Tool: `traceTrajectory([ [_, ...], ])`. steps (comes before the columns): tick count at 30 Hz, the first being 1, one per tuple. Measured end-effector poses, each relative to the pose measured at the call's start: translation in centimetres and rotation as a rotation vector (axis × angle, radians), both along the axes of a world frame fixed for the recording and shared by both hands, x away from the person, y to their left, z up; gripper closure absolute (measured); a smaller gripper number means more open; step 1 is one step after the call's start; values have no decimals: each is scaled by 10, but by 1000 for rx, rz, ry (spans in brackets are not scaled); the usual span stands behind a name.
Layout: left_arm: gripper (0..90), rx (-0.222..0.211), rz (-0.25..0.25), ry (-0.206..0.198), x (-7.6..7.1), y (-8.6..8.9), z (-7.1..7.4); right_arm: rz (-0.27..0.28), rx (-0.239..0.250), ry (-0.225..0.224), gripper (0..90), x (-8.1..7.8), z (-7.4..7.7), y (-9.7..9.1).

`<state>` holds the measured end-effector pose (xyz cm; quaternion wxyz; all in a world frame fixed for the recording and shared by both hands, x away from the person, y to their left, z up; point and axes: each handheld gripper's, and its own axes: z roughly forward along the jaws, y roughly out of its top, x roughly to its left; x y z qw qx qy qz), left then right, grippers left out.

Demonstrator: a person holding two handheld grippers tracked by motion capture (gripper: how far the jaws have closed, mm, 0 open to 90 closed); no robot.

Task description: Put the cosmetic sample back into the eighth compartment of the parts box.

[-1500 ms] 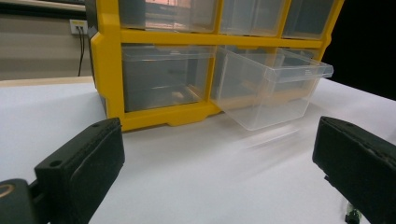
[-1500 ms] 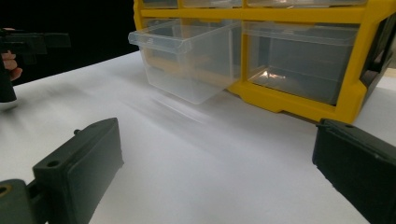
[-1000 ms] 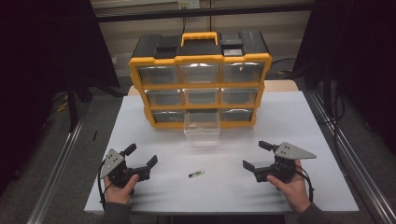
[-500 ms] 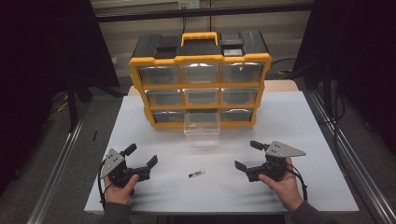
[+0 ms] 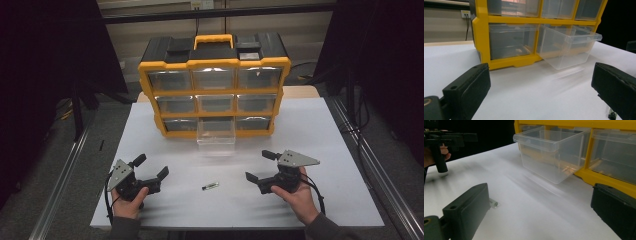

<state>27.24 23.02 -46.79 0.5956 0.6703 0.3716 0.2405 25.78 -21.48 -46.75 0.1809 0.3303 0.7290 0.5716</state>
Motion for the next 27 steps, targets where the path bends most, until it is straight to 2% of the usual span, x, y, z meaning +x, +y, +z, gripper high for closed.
traceTrajectory([
  [27,22,14,7,1,0,1,0,73,-27,25,19,13,-2,31],
])
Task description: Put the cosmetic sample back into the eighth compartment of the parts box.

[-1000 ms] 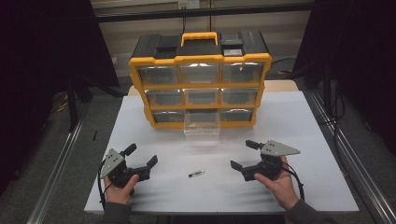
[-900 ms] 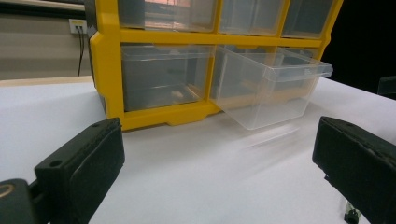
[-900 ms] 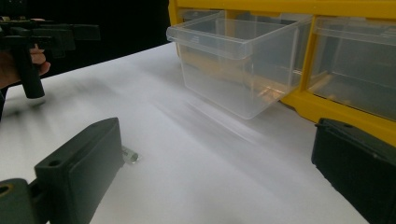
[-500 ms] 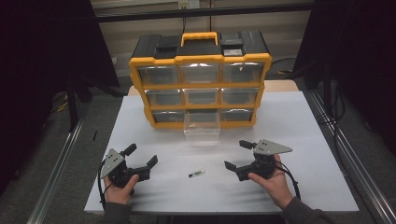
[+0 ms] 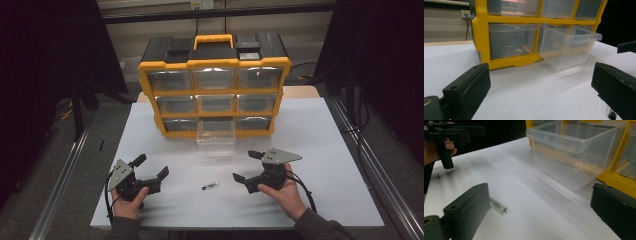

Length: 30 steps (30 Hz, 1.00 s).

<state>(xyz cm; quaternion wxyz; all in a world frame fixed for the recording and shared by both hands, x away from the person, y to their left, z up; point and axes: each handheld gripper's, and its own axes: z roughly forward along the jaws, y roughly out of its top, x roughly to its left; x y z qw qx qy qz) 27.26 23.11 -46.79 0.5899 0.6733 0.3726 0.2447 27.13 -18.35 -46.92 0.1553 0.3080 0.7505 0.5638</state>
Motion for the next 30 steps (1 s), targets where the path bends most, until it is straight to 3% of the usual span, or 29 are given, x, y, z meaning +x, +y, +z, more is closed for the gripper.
traceTrajectory([
  [11,22,-9,1,-1,0,-1,0,26,-12,9,19,3,-1,10],
  [25,22,9,-7,-5,1,1,0,57,-46,42,17,7,-6,25],
  [30,22,-8,-5,1,0,0,-1,71,-42,57,13,10,-5,32],
])
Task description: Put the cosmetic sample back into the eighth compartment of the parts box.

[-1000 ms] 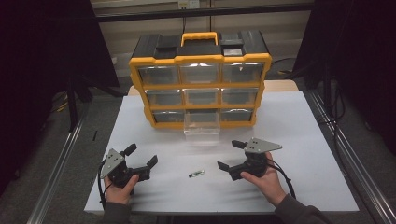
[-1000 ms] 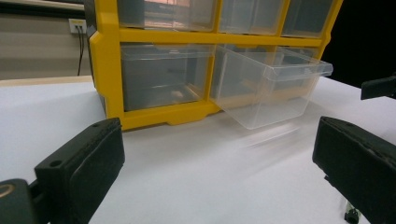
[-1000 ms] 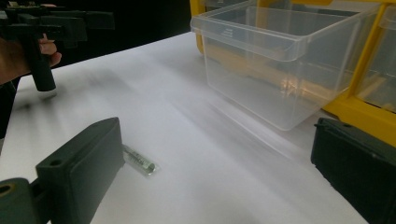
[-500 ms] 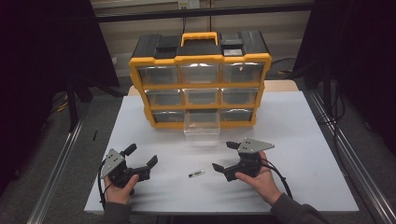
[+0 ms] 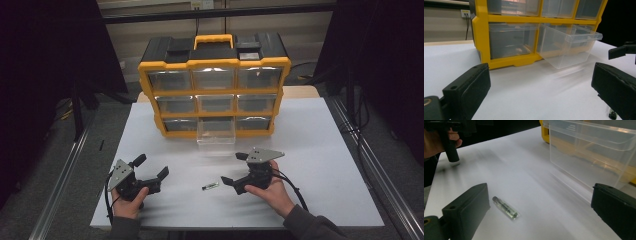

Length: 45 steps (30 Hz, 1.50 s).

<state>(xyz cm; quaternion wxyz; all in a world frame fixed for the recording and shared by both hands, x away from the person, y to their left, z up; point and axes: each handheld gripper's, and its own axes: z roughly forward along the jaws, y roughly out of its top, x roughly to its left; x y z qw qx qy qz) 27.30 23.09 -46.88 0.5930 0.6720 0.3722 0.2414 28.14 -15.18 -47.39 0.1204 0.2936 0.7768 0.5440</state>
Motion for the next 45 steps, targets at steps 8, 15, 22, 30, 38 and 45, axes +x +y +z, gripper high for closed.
traceTrajectory([
  [8,22,5,-2,-1,0,0,0,33,-23,29,41,4,-1,9],
  [15,22,-4,0,1,0,0,0,70,-49,68,104,8,-4,15],
  [22,22,-2,1,0,0,0,0,133,-49,100,224,12,-2,23],
  [30,22,-14,2,7,0,0,-1,193,-65,165,454,16,-6,31],
  [38,22,-6,-4,3,0,0,0,263,-107,187,689,17,-8,39],
  [45,21,-12,1,9,0,0,-1,308,-191,209,794,18,-16,48],
])
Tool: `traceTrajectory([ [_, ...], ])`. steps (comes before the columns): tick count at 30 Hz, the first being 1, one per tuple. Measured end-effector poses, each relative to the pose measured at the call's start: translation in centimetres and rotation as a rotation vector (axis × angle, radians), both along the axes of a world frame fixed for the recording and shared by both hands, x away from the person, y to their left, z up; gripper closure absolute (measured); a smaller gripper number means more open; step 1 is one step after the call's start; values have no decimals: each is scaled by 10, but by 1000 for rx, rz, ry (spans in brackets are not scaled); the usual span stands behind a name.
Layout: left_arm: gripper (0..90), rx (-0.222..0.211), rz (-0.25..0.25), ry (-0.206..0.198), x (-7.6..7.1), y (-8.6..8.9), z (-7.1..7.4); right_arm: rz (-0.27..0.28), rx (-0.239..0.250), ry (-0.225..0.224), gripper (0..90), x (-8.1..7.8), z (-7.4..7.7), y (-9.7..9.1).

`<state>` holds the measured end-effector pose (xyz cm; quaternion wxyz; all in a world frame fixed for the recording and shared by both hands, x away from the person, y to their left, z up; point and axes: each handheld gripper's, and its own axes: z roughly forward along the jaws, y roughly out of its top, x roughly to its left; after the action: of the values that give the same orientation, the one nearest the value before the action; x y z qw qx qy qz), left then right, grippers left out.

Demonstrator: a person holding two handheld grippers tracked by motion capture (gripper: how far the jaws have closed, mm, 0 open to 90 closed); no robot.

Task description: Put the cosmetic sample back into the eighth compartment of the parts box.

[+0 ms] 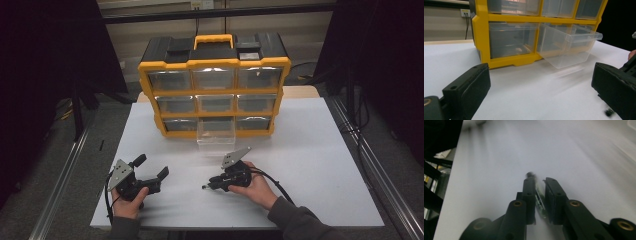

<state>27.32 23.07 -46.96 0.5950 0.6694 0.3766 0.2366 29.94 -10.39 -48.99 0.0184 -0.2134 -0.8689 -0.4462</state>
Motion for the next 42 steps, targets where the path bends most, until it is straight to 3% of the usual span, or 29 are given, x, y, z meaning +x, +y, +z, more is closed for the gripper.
traceTrajectory([
  [3,21,4,5,-1,0,0,0,5,-31,-13,811,-2,1,4],
  [16,21,7,-4,-6,0,0,0,13,-3,20,817,-2,4,1],
  [23,22,5,-7,-6,0,0,0,8,45,33,817,1,18,-8],
  [33,22,-9,2,-9,0,-1,1,3,62,35,817,5,35,-13],
  [42,21,5,-4,-10,0,0,1,5,60,38,817,7,41,-18],
])
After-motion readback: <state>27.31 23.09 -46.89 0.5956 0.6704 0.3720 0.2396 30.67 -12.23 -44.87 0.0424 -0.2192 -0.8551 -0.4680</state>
